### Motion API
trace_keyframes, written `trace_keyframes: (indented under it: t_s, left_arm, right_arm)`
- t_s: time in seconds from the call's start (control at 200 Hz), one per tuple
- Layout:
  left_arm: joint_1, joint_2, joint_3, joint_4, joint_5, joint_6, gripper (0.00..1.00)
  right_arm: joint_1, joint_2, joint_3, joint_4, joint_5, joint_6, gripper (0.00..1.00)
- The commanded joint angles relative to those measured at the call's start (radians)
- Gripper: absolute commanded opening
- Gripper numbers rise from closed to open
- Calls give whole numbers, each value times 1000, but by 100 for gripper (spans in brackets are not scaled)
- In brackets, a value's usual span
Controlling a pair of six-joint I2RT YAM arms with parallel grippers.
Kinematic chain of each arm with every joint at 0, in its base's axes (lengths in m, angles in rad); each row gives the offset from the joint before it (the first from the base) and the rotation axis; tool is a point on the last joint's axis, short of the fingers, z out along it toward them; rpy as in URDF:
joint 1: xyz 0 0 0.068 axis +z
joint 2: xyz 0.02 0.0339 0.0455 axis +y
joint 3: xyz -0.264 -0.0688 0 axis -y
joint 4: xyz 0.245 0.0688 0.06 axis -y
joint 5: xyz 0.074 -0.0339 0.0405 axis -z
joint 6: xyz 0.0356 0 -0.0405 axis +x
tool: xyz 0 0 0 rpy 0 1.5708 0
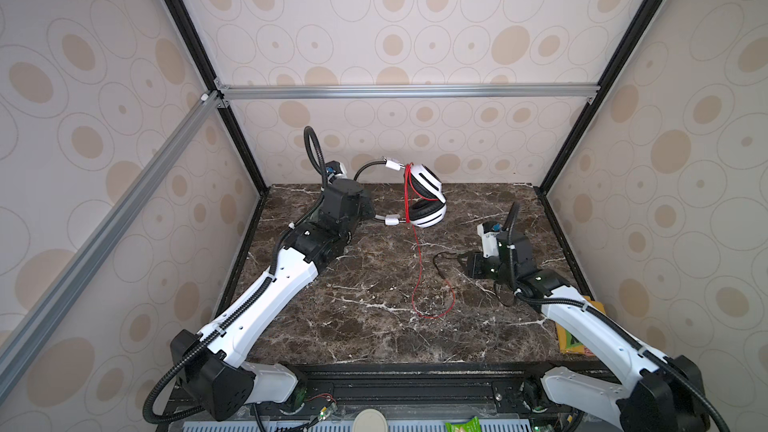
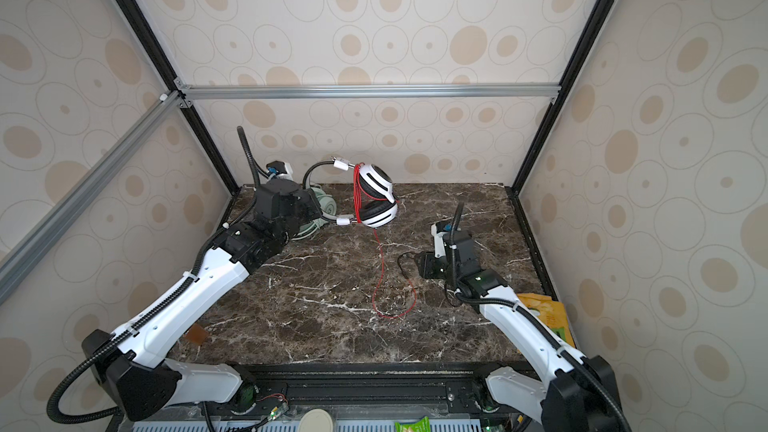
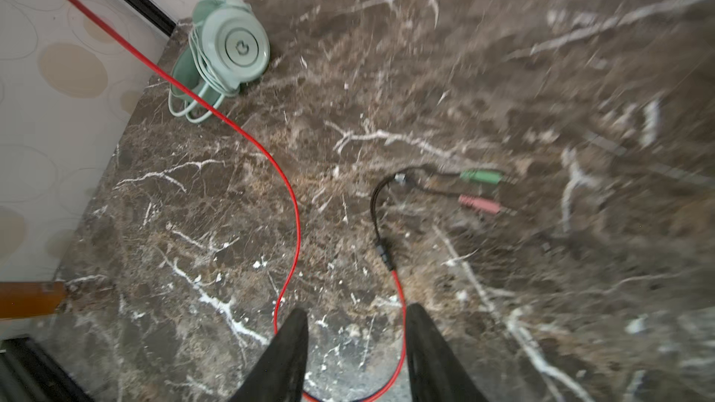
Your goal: Wrap the headphones
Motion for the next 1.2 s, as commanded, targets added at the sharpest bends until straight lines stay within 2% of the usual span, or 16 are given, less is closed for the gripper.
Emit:
trace_keyframes:
  t_s: [0.0, 0.17, 0.37, 0.59, 0.95, 1.19]
  left_arm:
    - [-5, -47, 154, 8, 23, -95, 0]
    - [-4, -90, 212, 35, 84, -108, 0]
    - [-5, -77, 257, 10, 115, -101, 0]
    - [-4, -79, 219, 53, 136, -101, 0]
    - [-4, -105, 235, 33, 156, -111, 0]
    - [-5, -118, 229, 24, 151, -105, 0]
  right_arm:
    - [-2, 55, -18, 143, -179, 145, 45]
    - [4, 51, -113, 380, -359, 174, 47]
    - [20, 39, -98, 438, -448, 110, 49]
    - [108, 93, -98, 581, -423, 24, 53]
    - [162, 301, 1, 777, -429, 99, 52]
    - [181, 398, 71, 818, -401, 103, 48]
